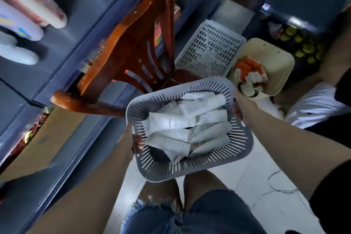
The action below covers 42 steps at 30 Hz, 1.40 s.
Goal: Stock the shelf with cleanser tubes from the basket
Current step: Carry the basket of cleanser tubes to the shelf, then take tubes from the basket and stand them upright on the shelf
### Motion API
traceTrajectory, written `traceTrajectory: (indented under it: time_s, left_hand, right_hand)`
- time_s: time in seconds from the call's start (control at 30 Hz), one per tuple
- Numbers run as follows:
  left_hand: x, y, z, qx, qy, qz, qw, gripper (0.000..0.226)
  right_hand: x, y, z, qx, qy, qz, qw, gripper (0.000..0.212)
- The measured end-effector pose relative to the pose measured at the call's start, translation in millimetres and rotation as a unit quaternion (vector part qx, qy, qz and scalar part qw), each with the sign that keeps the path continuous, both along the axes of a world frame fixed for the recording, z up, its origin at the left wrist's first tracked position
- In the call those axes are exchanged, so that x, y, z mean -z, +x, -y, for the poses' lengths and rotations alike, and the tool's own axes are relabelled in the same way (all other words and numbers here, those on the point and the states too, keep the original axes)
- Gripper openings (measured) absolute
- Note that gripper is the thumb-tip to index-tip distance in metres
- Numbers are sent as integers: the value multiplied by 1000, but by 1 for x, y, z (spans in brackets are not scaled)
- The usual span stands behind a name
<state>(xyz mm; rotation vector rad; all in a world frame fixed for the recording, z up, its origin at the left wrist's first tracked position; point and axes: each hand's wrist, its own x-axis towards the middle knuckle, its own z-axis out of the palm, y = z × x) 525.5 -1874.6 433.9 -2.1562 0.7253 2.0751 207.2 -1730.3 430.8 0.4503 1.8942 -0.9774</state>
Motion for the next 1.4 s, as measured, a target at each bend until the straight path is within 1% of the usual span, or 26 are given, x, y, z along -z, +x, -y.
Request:
traceTrajectory:
  time_s: [0.07, 0.13, 0.2, 0.33, 0.43, 0.5, 0.6, 0.67, 0.77, 0.83, 0.93, 1.07, 1.1, 1.13, 1.17, 1.2, 1.23, 1.27, 1.3, 1.33, 1.4]
  left_hand:
    - [7, -21, 13, 46, -14, -3, 999, 72]
    - [15, -41, 25, 85, -54, 10, 995, 58]
    - [21, -62, 38, 121, -64, 22, 990, 53]
    - [35, -103, 66, 200, -67, 29, 977, 50]
    - [46, -125, 83, 249, -74, 31, 965, 50]
    - [52, -140, 95, 278, -76, 35, 957, 51]
    - [59, -160, 112, 321, -39, 44, 945, 57]
    - [64, -170, 120, 340, -29, 56, 938, 61]
    - [74, -177, 126, 358, -60, 70, 929, 61]
    - [83, -179, 129, 362, -65, 76, 927, 59]
    - [94, -176, 134, 351, -55, 78, 932, 59]
    - [97, -170, 131, 349, -70, 92, 930, 57]
    - [95, -171, 128, 349, -81, 95, 929, 55]
    - [93, -172, 125, 363, -106, 110, 919, 55]
    - [88, -173, 123, 396, -146, 129, 897, 56]
    - [80, -176, 120, 434, -201, 137, 868, 54]
    - [71, -178, 118, 464, -260, 118, 838, 50]
    - [61, -179, 116, 489, -314, 78, 810, 45]
    - [54, -181, 116, 507, -358, 36, 783, 43]
    - [48, -182, 115, 525, -394, 5, 754, 44]
    - [44, -184, 112, 574, -425, -12, 700, 46]
  right_hand:
    - [2, -8, -13, 37, -8, -7, 999, 42]
    - [6, -12, -27, 74, -19, -10, 997, 43]
    - [13, -15, -39, 115, -17, 3, 993, 47]
    - [34, -20, -60, 172, -12, -7, 985, 53]
    - [42, -9, -67, 197, 20, 24, 980, 57]
    - [47, -2, -68, 225, 23, 31, 974, 55]
    - [59, 7, -67, 271, 22, 41, 961, 55]
    - [69, 14, -67, 289, 18, 46, 956, 58]
    - [82, 22, -68, 299, 14, 63, 952, 61]
    - [89, 26, -67, 306, 8, 68, 950, 61]
    - [94, 26, -63, 301, 17, 62, 952, 63]
    - [85, 24, -58, 261, 47, 73, 961, 65]
    - [80, 24, -55, 238, 71, 57, 967, 66]
    - [76, 25, -52, 197, 112, 16, 974, 65]
    - [70, 27, -47, 137, 160, -50, 976, 62]
    - [64, 28, -42, 72, 192, -128, 970, 61]
    - [54, 30, -36, 4, 198, -201, 959, 61]
    - [46, 32, -30, -74, 193, -256, 944, 62]
    - [39, 34, -24, -154, 187, -289, 926, 61]
    - [37, 35, -19, -226, 182, -303, 908, 60]
    - [39, 39, -9, -331, 171, -298, 879, 56]
